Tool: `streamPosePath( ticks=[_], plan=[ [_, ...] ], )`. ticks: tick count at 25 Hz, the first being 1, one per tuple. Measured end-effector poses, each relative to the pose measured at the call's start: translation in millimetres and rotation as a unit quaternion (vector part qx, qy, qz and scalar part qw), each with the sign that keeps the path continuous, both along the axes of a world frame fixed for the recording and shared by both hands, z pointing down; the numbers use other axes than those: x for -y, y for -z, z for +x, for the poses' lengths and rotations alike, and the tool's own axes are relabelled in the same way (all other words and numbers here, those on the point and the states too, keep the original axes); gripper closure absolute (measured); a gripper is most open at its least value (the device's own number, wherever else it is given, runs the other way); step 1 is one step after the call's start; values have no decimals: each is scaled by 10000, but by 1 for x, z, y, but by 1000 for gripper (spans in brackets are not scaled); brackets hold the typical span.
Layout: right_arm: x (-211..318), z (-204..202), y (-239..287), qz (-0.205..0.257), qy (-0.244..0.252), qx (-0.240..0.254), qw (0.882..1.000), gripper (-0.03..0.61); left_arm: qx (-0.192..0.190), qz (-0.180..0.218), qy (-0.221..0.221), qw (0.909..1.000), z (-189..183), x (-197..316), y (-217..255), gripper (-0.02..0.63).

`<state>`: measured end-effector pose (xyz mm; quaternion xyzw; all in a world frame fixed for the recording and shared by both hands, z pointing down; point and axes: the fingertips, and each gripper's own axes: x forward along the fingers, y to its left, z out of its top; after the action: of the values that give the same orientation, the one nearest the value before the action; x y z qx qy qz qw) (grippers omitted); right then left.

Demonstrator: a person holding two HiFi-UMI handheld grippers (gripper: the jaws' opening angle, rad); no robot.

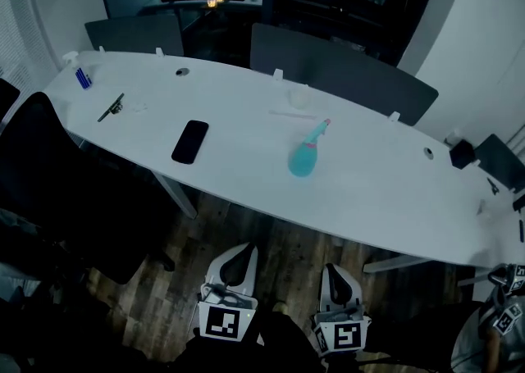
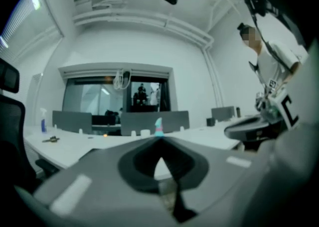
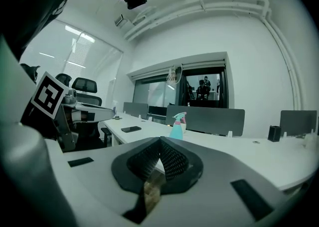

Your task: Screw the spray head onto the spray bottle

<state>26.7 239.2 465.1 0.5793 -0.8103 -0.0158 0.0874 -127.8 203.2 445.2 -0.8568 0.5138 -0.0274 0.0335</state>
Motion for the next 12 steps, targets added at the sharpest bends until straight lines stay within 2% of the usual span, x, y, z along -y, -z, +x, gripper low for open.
streamPosePath(
  ticks=[5, 12],
  plan=[
    [-21, 0, 11, 96, 85, 20, 9999, 574, 71, 16, -54, 10000, 9, -26, 4, 611],
    [-50, 8, 33, 375, 374, 83, 9986, 574, 179, 257, 305, 9990, 21, -65, 24, 611]
  ],
)
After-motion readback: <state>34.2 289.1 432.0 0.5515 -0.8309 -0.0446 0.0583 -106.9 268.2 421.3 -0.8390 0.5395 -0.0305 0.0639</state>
